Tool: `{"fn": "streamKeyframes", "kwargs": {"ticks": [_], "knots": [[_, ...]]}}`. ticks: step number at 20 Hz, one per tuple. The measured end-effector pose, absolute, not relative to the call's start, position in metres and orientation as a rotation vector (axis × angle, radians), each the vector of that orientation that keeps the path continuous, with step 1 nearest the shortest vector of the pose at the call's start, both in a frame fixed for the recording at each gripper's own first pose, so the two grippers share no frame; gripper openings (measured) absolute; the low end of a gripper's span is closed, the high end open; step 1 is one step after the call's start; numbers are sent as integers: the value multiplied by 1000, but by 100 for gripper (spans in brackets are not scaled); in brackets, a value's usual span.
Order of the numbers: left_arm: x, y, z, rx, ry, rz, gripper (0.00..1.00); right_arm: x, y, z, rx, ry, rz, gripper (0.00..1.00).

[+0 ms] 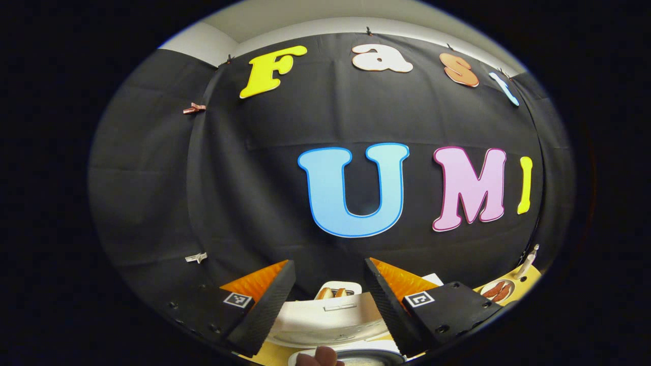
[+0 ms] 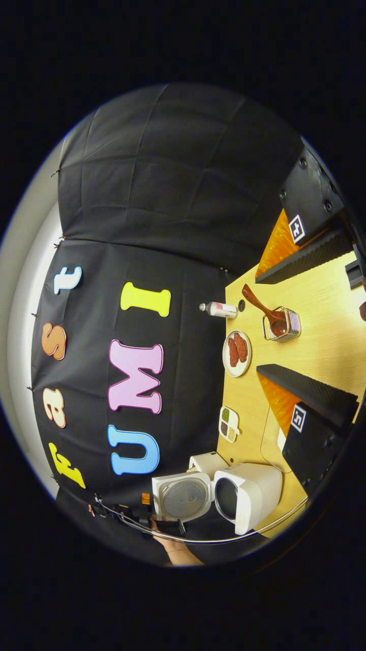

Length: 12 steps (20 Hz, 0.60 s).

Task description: Close the left gripper, press the button to open the rice cooker; take a wooden spoon from the chopstick holder with the right hand, scoop a spoonful of rice and pour it into the rice cooker, then put the wooden spoon back into the chopstick holder.

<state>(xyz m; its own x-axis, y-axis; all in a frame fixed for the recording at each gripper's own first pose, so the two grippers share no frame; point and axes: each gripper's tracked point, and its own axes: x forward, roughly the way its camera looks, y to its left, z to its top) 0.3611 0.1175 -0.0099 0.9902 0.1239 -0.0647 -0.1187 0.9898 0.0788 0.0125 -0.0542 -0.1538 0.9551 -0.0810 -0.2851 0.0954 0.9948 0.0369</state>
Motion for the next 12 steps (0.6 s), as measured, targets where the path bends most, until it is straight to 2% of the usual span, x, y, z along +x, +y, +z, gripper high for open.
{"fn": "streamKeyframes", "kwargs": {"ticks": [3, 6, 12], "knots": [[368, 117, -31, 59, 138, 115, 93, 7, -57, -155, 54, 292, -90, 98], [363, 116, -33, -7, 125, 129, 96, 3, -60, -157, 52, 300, -88, 98], [323, 103, -43, -8, 144, 140, 98, 7, -58, -157, 54, 306, -65, 98]]}}
